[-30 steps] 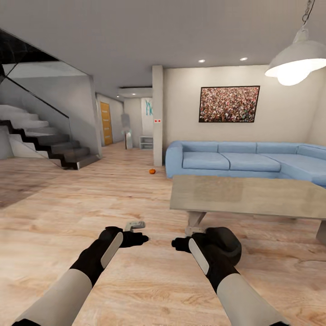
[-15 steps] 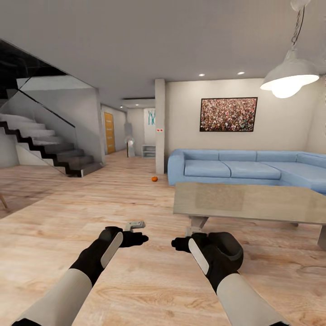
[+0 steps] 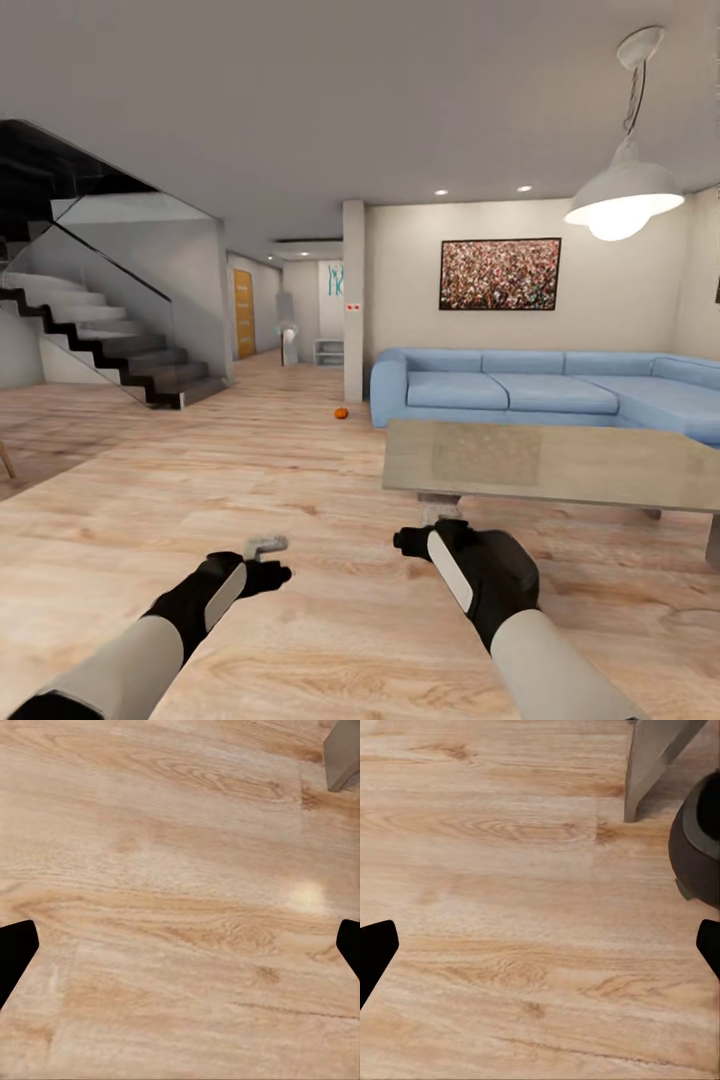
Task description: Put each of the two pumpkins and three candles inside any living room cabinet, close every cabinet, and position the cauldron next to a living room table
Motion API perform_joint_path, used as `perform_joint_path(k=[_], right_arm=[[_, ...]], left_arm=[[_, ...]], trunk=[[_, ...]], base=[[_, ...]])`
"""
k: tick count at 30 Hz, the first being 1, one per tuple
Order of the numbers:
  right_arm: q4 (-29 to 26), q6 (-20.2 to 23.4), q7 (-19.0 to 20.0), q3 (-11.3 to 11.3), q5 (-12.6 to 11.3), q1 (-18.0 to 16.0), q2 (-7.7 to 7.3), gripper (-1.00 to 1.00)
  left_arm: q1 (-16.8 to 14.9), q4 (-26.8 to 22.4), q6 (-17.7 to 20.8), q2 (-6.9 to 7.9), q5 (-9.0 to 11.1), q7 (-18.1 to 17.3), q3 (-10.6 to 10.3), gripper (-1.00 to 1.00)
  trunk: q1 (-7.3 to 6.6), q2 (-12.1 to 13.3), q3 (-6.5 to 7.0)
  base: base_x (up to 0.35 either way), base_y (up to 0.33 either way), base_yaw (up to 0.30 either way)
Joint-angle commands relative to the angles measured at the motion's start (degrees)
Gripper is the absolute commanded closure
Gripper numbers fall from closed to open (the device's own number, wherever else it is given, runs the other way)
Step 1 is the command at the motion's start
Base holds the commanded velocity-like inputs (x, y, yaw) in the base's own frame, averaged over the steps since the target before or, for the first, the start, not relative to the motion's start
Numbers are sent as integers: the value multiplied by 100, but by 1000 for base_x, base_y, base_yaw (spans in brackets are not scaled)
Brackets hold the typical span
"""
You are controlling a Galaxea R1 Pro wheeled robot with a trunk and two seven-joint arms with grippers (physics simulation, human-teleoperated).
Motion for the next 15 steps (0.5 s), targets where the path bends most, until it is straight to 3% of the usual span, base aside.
perform_joint_path(k=[1,8,15], right_arm=[[-9,-45,-53,13,-63,17,-31,-100],[-1,-711,-12,-4,-66,478,-280,-100],[23,-886,-47,1,-47,677,-406,-100]], left_arm=[[1,42,-46,31,61,31,-45,-100],[29,276,-588,362,108,25,-19,-100],[31,343,-717,446,118,31,-2,-100]], trunk=[[-4,-1,15],[-22,8,171],[-79,95,317]], base=[[0,0,0],[0,0,0],[0,0,0]])
